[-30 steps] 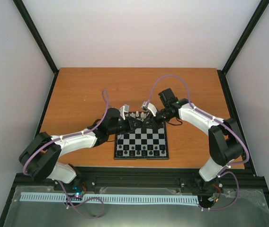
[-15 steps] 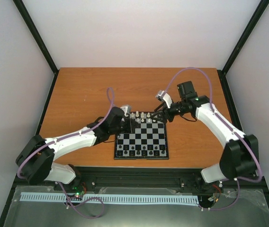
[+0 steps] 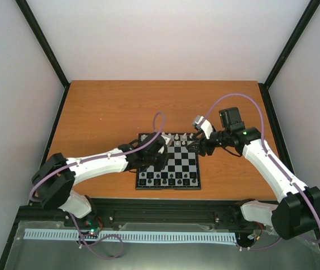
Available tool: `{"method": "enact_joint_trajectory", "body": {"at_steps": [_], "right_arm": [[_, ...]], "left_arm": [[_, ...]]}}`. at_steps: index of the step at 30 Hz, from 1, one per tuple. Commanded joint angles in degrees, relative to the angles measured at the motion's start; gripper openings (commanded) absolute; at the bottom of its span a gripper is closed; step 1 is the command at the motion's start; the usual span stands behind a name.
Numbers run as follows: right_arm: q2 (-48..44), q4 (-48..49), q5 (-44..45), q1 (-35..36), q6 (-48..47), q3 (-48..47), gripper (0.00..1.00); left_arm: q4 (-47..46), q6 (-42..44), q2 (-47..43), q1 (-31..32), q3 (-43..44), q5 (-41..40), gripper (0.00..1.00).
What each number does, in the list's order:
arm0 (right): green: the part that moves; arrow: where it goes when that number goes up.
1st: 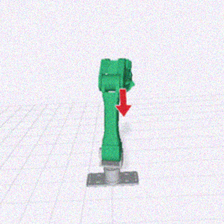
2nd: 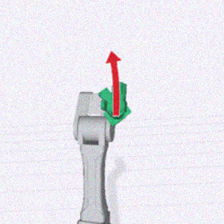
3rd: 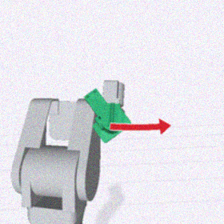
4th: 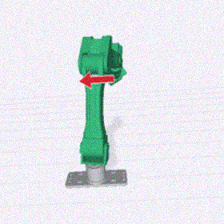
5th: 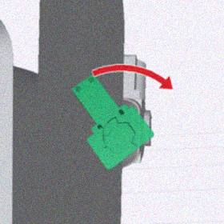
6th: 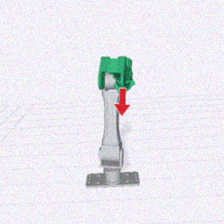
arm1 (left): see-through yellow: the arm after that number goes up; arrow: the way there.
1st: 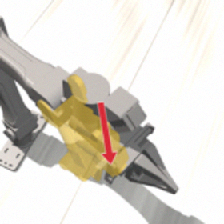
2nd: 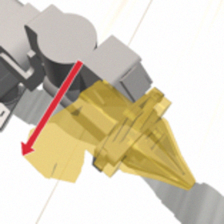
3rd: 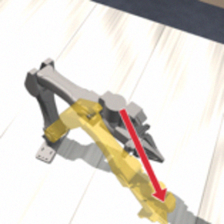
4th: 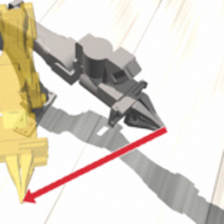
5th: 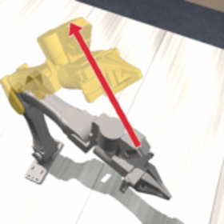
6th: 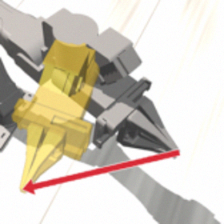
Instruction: Set up the chess pieces on the board
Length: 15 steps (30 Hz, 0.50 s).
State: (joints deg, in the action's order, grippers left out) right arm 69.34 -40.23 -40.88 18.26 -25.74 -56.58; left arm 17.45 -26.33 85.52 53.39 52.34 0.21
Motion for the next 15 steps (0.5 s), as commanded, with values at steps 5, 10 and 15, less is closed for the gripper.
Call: {"method": "enact_joint_trajectory", "body": {"at_steps": [5,10,15], "right_arm": [[-0.18,1.18,0.31,-0.86,-2.09,0.71,0.60],[-0.08,1.12,0.10,-0.86,-2.49,0.76,0.60],[0.11,1.07,0.10,-0.93,-2.65,0.72,0.60]], "left_arm": [[6.08,5.36,4.15,1.72,4.25,1.93,0.09],[6.52,5.61,5.48,2.05,4.26,3.68,0.10],[8.19,6.18,7.03,2.31,5.24,4.68,0.09]]}}
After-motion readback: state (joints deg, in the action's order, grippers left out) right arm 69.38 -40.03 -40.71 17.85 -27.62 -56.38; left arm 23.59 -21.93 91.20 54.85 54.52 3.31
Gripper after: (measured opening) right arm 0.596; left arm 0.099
